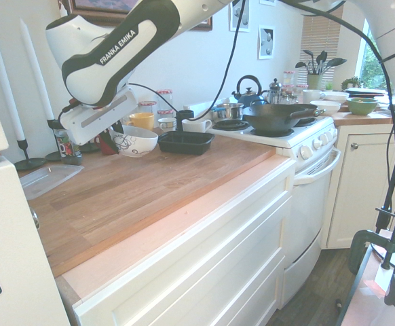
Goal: Pour the cereal into the box
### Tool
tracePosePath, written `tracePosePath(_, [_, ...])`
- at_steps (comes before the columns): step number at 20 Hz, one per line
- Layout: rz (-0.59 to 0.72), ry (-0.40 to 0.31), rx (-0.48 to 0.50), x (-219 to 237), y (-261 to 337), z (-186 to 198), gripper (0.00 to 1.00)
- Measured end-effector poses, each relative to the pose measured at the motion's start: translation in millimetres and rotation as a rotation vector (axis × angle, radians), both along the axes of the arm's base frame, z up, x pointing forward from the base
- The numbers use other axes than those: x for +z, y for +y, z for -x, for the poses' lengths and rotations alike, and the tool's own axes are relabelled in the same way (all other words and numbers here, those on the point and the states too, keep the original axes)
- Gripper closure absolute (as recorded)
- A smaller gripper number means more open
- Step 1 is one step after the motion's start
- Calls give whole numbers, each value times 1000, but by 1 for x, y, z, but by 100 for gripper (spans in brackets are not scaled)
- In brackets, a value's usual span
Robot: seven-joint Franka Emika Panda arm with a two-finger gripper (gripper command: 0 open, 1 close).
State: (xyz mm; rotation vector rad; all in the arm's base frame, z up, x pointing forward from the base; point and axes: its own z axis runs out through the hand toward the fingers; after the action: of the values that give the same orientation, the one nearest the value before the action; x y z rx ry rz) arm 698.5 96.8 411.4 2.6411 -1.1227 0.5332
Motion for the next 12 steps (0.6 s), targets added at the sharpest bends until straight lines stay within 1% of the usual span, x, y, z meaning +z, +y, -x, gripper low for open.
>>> tracePosePath(3, [-67,-9,-21,32,-36,-12,100])
tracePosePath(6, [-156,-13,-36,60,-85,-20,100])
tracePosePath(9, [-269,-15,-32,73,-132,-27,100])
tracePosePath(12, [-406,-17,-12,76,-167,-37,100])
